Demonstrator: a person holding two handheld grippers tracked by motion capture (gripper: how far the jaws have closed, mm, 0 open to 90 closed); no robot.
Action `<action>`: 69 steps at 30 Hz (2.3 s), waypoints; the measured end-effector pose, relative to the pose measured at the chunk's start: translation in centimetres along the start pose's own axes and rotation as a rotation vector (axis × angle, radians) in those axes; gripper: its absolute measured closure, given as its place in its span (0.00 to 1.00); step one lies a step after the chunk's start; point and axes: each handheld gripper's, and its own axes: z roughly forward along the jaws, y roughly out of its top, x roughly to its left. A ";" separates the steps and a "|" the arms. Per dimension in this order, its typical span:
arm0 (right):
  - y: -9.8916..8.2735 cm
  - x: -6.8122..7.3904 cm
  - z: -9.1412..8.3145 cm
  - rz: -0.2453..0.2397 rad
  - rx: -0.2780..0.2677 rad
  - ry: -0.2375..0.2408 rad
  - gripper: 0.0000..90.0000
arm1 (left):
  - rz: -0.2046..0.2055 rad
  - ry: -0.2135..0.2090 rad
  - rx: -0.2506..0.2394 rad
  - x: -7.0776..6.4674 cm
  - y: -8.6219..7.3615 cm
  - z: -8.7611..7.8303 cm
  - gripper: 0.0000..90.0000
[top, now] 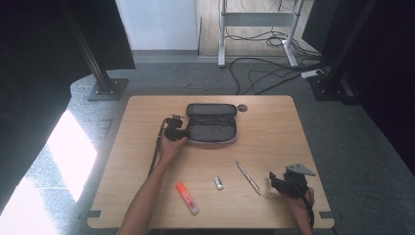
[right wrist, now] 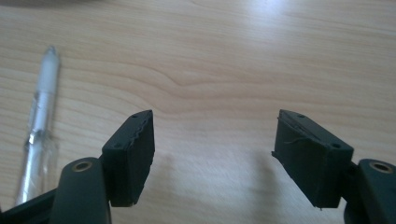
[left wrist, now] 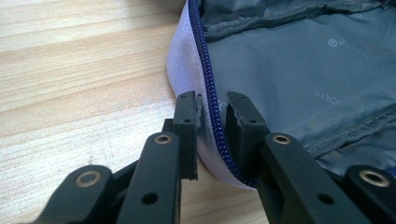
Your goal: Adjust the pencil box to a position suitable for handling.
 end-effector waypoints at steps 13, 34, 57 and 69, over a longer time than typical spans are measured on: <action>4.8 1.3 1.0 0.008 -0.055 0.076 0.36 | -0.002 -0.005 0.003 0.1 0.1 0.1 0.83; 9.9 4.4 3.4 -0.039 -0.065 0.142 0.40 | -0.006 -0.014 0.000 0.2 0.1 0.1 0.83; 11.7 5.4 5.5 -0.043 -0.064 0.156 0.42 | -0.004 -0.012 0.000 0.3 0.2 0.2 0.83; 12.6 6.4 6.3 -0.058 -0.062 0.160 0.43 | -0.006 -0.017 0.000 0.4 0.2 0.2 0.83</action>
